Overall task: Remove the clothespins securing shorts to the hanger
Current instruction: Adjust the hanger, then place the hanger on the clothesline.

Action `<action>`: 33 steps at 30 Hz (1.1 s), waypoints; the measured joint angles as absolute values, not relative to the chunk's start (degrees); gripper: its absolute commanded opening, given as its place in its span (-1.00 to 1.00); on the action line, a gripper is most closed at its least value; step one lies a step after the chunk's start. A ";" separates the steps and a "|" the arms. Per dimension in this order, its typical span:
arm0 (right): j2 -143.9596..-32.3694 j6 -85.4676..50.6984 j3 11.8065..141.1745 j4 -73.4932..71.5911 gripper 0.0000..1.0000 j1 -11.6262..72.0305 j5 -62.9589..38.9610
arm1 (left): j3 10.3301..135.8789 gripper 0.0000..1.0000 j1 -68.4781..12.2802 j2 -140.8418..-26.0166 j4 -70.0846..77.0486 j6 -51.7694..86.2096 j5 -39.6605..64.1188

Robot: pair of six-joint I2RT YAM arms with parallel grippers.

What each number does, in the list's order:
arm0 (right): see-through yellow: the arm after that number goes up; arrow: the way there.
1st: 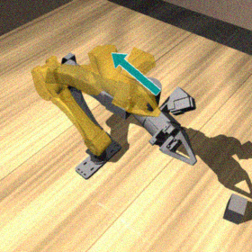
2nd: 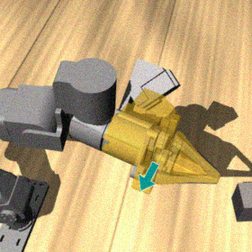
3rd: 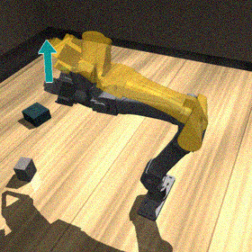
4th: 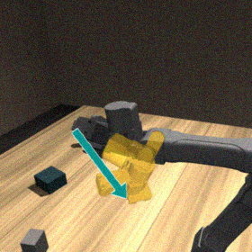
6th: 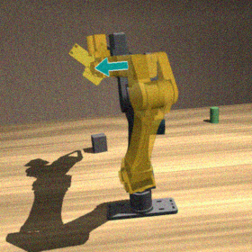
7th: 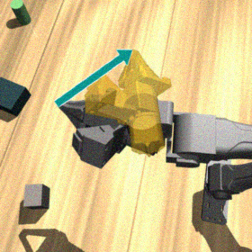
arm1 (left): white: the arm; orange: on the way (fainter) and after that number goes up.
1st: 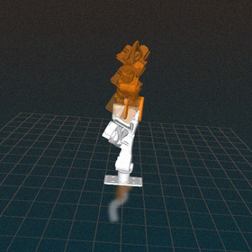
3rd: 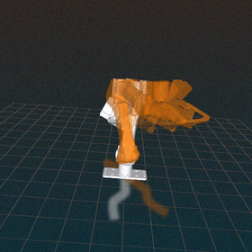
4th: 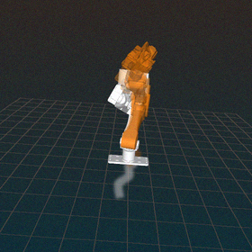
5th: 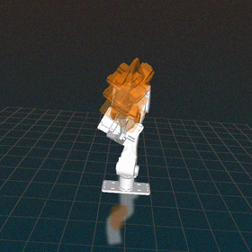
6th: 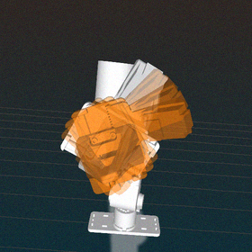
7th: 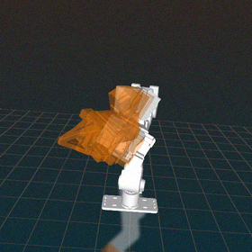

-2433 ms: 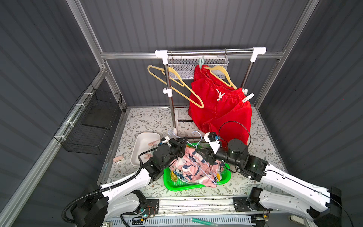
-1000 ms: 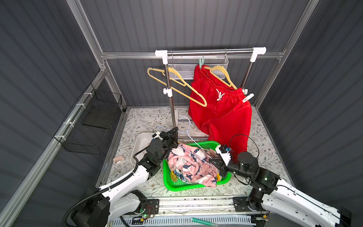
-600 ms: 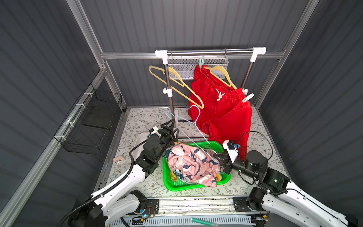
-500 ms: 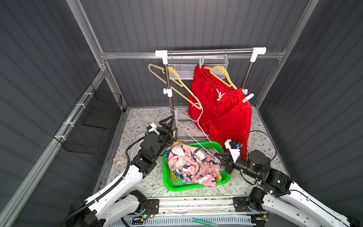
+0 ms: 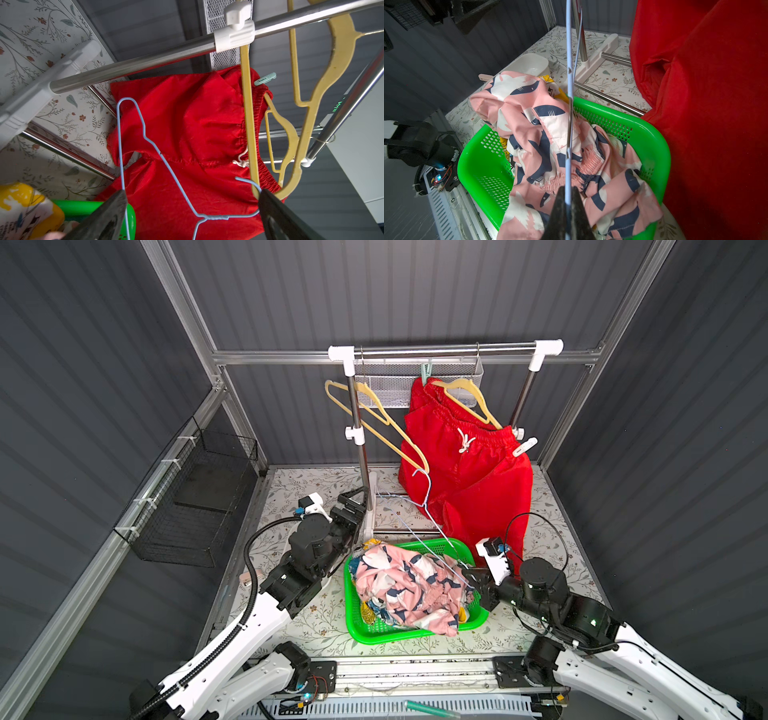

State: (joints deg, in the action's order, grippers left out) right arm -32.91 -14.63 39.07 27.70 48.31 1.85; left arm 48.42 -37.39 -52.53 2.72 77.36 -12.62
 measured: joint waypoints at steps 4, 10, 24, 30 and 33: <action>-32.16 -15.57 39.07 29.12 -1.00 48.31 3.73 | 48.60 1.00 -37.39 -52.58 1.23 75.31 -12.62; -31.97 -16.97 39.66 31.53 -1.00 48.29 7.66 | 48.62 1.00 -37.39 -52.36 -0.12 73.36 -12.73; -35.55 -17.12 44.23 31.59 -1.00 44.91 9.13 | 49.19 1.00 -37.39 -51.92 -2.94 68.90 -12.86; -36.95 -16.01 46.17 30.26 -1.00 42.26 7.49 | 49.17 0.99 -37.39 -51.92 -3.88 67.64 -12.62; -36.80 -15.68 46.19 30.04 -1.00 41.28 6.85 | 49.17 0.99 -37.39 -51.92 -3.88 66.98 -12.36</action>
State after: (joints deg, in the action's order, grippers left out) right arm -36.80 -15.68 46.19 30.04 41.28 6.85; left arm 49.17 -37.39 -51.92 -3.88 66.98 -12.36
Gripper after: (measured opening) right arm 0.055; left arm 0.997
